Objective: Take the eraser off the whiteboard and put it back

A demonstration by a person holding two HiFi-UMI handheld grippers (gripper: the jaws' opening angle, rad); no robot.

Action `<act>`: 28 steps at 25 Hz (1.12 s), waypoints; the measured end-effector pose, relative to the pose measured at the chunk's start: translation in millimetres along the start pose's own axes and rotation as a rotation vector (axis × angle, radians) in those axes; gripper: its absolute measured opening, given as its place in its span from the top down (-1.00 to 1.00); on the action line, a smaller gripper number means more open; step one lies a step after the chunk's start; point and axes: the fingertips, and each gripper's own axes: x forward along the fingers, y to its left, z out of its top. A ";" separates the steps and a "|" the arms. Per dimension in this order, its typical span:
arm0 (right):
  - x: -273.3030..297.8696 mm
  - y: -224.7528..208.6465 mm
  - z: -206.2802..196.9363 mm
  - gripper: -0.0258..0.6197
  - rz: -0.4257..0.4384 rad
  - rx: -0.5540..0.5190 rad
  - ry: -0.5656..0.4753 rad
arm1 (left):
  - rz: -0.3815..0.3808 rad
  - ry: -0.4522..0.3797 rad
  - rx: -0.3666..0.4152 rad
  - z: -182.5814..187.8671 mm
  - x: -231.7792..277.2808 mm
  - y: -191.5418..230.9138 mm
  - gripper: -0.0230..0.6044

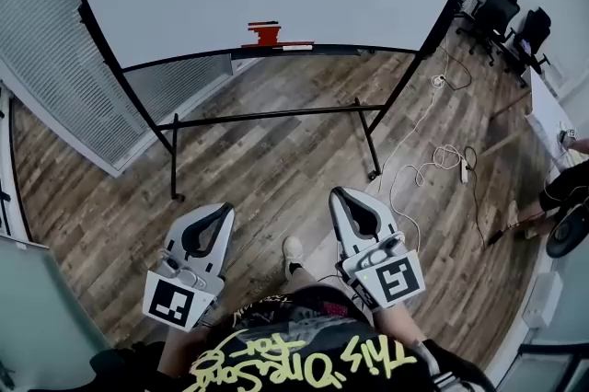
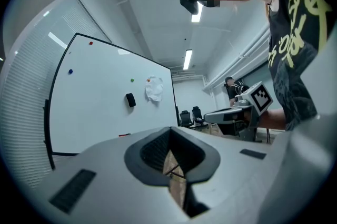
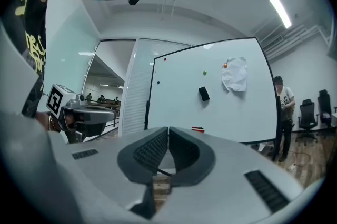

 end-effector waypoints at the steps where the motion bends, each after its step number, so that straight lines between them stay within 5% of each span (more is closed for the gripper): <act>1: 6.1 -3.9 -1.0 0.89 0.005 0.000 0.000 | 0.005 0.000 0.000 -0.6 5.1 3.9 0.90; 28: 121.0 -126.4 -1.9 0.89 0.107 0.016 -0.001 | 0.109 0.000 0.016 3.2 146.0 71.4 0.90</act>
